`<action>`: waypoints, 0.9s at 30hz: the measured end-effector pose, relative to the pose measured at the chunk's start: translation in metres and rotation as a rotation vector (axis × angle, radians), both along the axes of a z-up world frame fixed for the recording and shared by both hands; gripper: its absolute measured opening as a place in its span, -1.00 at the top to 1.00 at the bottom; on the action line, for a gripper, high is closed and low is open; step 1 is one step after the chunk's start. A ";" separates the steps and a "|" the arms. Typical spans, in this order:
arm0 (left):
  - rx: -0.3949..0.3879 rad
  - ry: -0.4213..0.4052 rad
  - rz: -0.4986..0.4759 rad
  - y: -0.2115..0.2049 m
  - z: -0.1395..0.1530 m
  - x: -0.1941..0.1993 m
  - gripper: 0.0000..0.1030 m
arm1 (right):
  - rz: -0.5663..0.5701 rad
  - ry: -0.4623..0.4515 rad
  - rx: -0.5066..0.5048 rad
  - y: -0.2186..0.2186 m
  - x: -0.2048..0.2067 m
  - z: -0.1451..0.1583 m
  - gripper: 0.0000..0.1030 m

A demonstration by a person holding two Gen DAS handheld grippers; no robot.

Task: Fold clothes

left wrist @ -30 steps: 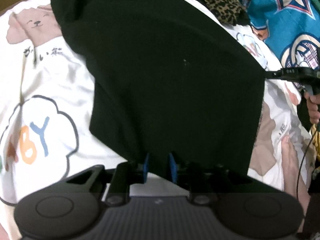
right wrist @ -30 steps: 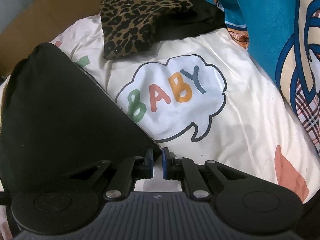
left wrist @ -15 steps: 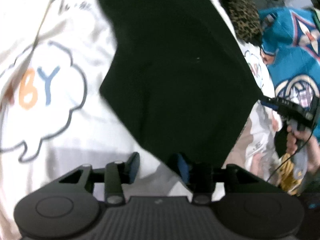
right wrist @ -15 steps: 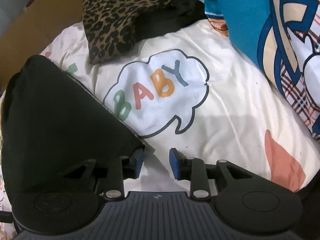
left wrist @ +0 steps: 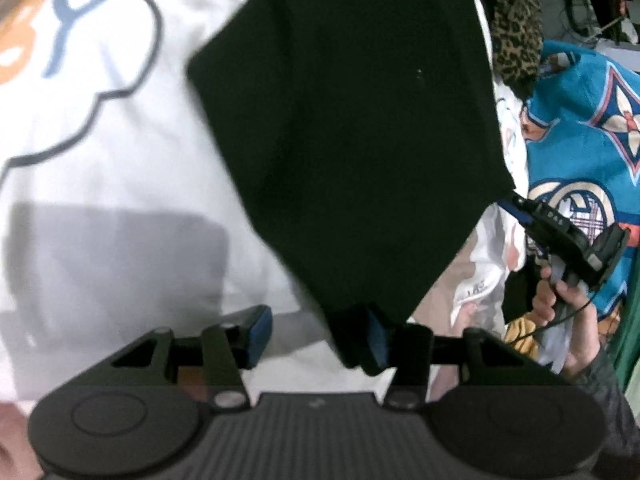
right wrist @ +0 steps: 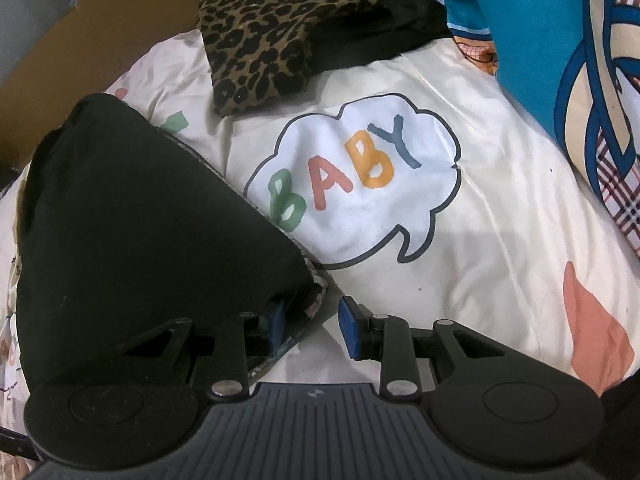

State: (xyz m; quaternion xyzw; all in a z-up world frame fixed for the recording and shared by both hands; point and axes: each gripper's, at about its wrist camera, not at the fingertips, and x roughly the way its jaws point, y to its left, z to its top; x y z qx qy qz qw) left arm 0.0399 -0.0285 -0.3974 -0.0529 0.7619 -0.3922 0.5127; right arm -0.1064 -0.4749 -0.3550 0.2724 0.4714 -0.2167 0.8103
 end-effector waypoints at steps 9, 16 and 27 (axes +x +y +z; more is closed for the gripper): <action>-0.109 0.175 0.155 0.007 -0.028 0.009 -0.04 | -0.009 0.010 0.027 0.001 0.000 -0.007 0.29; -0.185 0.181 0.124 0.005 -0.022 0.002 0.16 | -0.037 0.008 0.044 -0.001 0.000 -0.010 0.29; -0.187 0.193 0.113 0.010 -0.024 -0.006 0.17 | -0.039 0.009 0.040 -0.002 0.000 -0.010 0.28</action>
